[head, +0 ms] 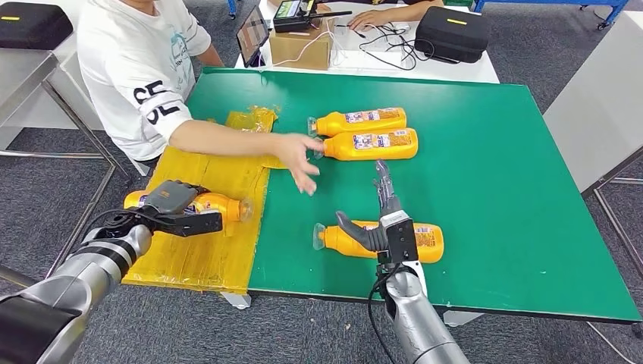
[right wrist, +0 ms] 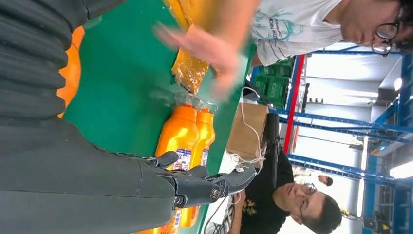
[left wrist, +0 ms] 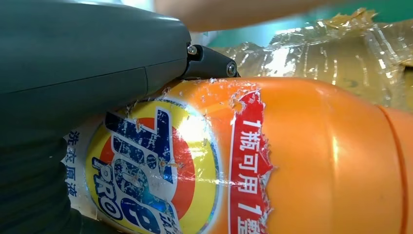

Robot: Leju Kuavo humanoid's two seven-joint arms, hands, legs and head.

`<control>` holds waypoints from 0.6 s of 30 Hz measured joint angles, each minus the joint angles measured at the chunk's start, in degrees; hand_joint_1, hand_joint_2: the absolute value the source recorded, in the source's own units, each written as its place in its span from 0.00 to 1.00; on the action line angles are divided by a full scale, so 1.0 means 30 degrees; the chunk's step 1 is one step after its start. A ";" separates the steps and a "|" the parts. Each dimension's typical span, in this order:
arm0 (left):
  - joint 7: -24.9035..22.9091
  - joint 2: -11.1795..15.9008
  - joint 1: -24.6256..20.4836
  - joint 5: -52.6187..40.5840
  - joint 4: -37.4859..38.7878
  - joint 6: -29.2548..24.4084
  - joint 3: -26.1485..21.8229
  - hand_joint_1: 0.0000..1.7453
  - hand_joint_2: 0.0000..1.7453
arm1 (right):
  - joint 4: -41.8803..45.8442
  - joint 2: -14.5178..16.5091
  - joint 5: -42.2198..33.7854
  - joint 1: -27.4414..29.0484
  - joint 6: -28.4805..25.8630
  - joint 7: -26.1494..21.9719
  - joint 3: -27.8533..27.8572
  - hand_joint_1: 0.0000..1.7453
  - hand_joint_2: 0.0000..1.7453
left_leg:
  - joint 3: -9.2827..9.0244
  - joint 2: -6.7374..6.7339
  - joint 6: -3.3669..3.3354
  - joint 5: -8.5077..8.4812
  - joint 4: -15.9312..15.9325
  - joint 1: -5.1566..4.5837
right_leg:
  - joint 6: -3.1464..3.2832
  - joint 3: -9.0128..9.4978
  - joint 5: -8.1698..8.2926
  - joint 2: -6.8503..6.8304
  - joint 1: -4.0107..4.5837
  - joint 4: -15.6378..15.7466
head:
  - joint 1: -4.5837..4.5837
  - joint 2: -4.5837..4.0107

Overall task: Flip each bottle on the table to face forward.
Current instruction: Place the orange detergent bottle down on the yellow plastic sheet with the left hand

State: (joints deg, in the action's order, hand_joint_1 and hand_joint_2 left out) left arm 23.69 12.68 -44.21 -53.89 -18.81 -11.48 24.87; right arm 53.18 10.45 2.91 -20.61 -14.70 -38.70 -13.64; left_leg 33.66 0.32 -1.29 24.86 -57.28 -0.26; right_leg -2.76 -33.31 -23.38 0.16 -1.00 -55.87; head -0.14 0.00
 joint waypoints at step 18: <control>-0.0620 0.0208 -0.0246 -0.1062 0.0390 -0.0233 0.0807 0.31 1.00 | -0.0988 0.0044 -0.0182 -0.0453 0.0434 -0.0149 -0.0028 0.00 1.00 | -0.0038 -0.0002 0.0049 -0.0032 0.0003 0.0001 | 0.0008 0.0008 0.0004 0.0000 0.0001 -0.0049 | -0.0004 0.0004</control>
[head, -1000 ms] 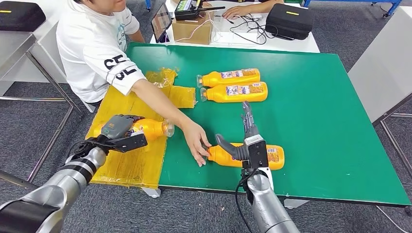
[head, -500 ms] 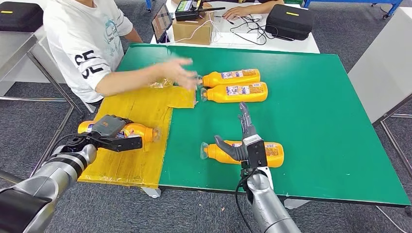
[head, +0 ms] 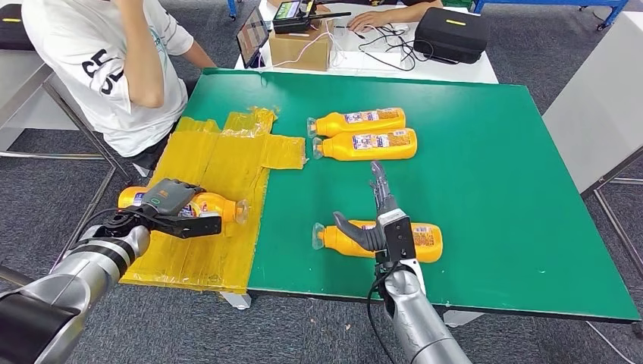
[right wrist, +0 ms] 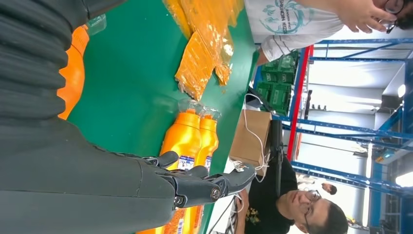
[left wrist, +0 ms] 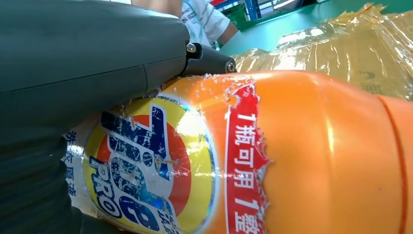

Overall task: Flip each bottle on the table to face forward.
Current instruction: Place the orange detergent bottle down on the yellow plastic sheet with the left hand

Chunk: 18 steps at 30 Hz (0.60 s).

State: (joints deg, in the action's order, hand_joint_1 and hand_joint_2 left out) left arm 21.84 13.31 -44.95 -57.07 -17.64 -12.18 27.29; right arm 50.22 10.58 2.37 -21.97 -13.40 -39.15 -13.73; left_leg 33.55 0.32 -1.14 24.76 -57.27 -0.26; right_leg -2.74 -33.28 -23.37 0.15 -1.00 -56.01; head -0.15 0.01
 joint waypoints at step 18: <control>0.0310 -0.0359 0.0011 0.0650 0.0175 0.0851 0.0067 0.00 1.00 | -0.0869 0.0137 -0.0084 -0.0516 0.0586 0.0000 -0.0157 0.00 1.00 | -0.0026 0.0060 -0.0001 -0.0012 0.0000 -0.0006 | -0.0001 0.0046 -0.0001 -0.0020 -0.0008 0.0004 | -0.0002 0.0000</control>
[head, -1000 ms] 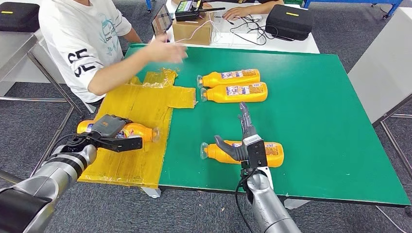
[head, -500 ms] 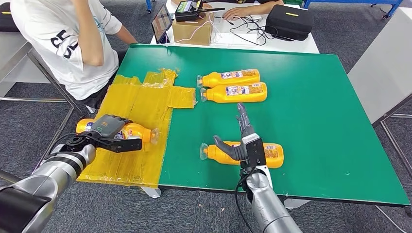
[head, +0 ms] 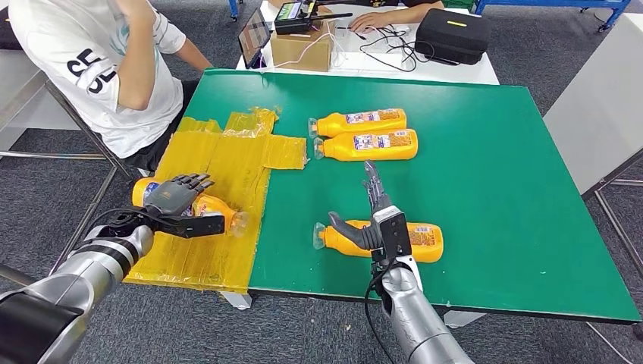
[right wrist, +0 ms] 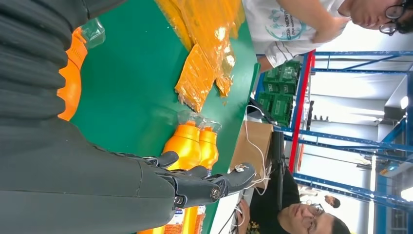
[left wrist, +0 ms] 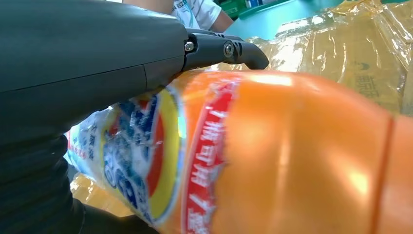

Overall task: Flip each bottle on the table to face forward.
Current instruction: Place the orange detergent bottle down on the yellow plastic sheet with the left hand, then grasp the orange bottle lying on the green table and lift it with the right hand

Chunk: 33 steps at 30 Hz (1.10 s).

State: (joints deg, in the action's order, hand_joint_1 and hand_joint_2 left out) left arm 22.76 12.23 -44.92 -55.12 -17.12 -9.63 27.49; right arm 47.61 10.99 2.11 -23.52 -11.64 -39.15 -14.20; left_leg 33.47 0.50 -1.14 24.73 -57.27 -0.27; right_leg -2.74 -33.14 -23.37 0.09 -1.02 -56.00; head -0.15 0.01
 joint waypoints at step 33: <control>0.5783 -0.0964 0.4738 1.4730 -0.5542 -0.1230 -0.5459 0.00 1.00 | -0.1080 0.0042 -0.0095 -0.0481 -0.0379 -0.0062 -0.0004 0.00 1.00 | 0.0071 -0.0049 0.0001 0.0001 -0.0007 0.0000 | 0.0000 -0.0111 0.0000 0.0016 0.0003 0.0005 | 0.0005 -0.0002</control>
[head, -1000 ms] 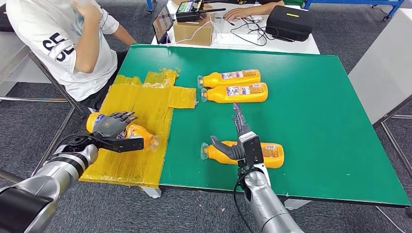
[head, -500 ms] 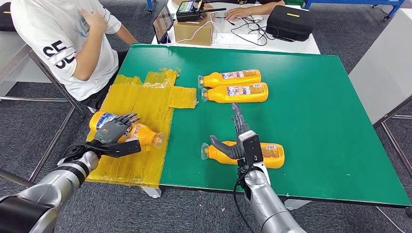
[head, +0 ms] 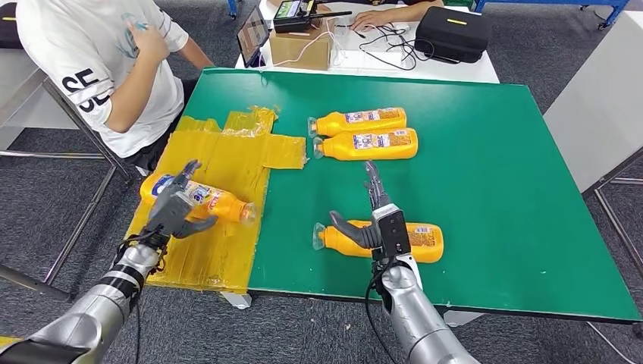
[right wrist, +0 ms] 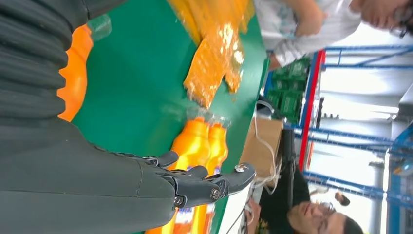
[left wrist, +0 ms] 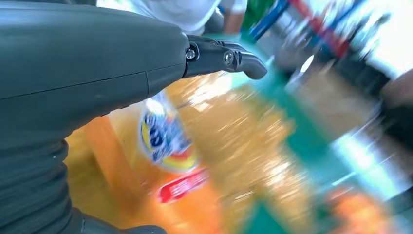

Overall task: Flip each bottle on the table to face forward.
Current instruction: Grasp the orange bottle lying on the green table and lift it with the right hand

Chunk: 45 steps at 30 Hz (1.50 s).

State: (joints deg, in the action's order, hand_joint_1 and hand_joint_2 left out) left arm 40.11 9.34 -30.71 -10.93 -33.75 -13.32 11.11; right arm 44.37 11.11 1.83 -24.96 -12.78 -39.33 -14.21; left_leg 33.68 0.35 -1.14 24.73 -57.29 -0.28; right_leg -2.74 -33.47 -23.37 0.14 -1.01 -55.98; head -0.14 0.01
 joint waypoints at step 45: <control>0.0020 -0.6608 0.3869 0.3049 -0.5450 0.7506 -0.1480 0.00 1.00 | -0.0415 -0.3749 1.3863 0.1277 -0.5277 0.9710 -0.2186 0.00 1.00 | 0.0042 0.0061 -0.0016 0.0008 -0.0008 -0.0041 | -0.0006 -0.0015 0.0001 -0.0027 -0.0046 0.0027 | -0.0005 -0.0002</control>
State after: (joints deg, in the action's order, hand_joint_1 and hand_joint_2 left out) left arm 40.17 -10.49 -19.10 -1.79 -50.10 9.20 6.67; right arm 43.12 -0.13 43.42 -21.13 -28.61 -10.20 -20.76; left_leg 33.81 0.53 -1.19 24.75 -57.31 -0.40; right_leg -2.76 -33.52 -23.37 0.06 -1.15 -55.90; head -0.15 0.00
